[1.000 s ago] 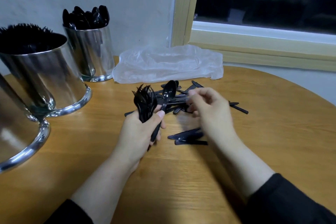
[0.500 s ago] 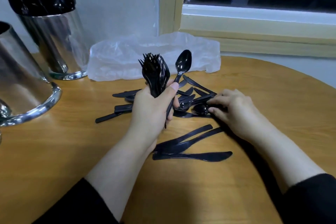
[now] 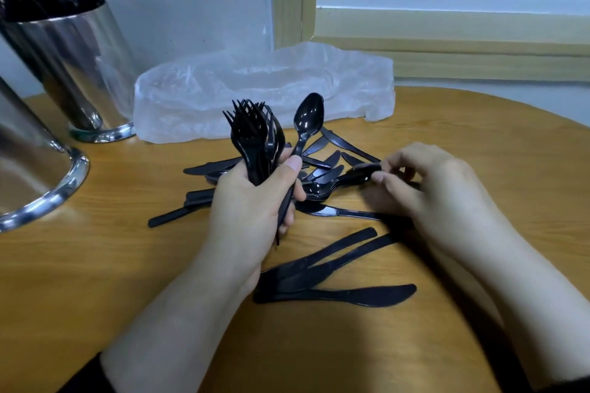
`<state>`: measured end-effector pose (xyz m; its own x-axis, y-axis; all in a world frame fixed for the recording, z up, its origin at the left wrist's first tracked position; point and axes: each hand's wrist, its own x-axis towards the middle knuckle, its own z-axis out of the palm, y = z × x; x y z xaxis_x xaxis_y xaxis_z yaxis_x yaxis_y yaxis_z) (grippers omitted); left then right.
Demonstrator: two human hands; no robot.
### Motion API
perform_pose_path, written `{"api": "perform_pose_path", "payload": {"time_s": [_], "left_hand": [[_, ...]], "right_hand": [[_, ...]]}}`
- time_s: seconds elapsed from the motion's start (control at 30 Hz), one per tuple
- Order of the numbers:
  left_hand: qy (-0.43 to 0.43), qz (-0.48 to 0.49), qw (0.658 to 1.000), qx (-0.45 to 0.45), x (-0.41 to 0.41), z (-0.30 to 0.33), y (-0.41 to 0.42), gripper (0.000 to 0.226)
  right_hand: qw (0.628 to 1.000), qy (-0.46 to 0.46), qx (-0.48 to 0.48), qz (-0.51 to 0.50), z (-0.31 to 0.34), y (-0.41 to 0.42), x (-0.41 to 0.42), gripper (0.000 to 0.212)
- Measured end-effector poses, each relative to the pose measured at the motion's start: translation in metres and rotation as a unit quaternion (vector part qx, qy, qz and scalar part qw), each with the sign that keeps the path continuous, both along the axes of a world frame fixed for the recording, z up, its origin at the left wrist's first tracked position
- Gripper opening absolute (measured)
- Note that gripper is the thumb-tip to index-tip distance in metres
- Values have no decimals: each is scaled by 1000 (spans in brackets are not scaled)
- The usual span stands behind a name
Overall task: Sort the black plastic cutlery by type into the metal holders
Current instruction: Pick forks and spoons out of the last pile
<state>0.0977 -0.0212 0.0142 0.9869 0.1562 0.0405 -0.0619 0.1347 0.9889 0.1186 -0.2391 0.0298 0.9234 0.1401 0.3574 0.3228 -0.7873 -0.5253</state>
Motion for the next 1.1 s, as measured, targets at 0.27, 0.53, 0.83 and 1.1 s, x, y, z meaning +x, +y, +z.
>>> {"api": "perform_pose_path", "payload": {"time_s": [0.27,0.53,0.83,1.1], "left_hand": [[6,-18,1000,-2,-3,3,-3,19],[11,-14,997,72,-3,4,-4,13],[-1,-24,995,98,3,4,10,33],[-13,51,999,12,14,3,28,17]], "right_hand": [[878,59,475,19,21,35,3,13],[818,173,547,48,2,71,11,9],[996,55,64,25,-9,32,21,13],[985,70,-150,50,-15,28,24,16]]}}
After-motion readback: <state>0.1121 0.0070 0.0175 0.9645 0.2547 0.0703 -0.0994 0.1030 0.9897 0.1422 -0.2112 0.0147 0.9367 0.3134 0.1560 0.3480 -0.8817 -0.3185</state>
